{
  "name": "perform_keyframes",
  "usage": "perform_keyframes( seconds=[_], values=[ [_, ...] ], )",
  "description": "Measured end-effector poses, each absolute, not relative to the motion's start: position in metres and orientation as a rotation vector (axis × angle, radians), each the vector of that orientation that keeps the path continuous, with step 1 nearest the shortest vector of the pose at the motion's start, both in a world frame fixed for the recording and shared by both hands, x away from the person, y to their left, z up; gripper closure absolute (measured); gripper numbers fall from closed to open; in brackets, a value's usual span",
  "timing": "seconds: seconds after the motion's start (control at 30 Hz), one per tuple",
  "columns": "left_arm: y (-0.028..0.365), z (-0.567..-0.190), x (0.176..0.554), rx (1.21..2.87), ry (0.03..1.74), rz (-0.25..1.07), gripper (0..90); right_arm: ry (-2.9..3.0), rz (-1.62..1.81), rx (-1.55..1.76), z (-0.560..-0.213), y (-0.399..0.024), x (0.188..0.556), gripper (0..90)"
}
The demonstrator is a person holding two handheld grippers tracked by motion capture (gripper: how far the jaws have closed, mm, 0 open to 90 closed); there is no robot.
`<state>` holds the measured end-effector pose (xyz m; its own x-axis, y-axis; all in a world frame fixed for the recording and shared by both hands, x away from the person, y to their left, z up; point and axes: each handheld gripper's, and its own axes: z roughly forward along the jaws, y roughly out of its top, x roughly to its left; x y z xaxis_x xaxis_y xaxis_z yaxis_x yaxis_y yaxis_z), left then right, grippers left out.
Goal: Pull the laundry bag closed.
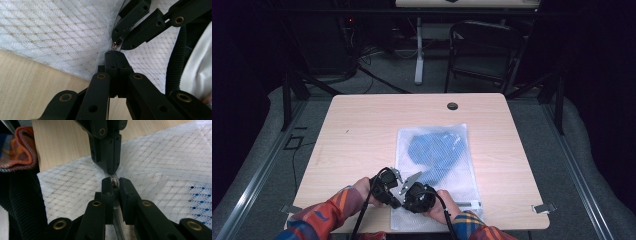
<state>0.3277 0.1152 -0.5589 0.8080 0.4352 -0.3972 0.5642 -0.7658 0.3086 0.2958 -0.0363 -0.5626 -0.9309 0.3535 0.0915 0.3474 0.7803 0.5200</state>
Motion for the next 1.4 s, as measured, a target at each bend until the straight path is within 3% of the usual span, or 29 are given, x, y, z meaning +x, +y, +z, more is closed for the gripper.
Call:
perform_keyframes(
  seconds=[0.27,0.3,1.4],
  values=[
    [0.12,-0.559,0.333,2.607,0.688,-0.453,90.0,2.933,0.845,0.55,-0.562,-0.035,0.292,83.1],
    [0.124,-0.556,0.341,2.713,0.532,-0.455,90.0,2.932,0.846,0.549,-0.562,-0.035,0.292,83.2],
    [0.124,-0.557,0.341,2.696,0.555,-0.453,90.0,2.916,0.783,0.558,-0.556,-0.068,0.291,83.1]
  ],
)
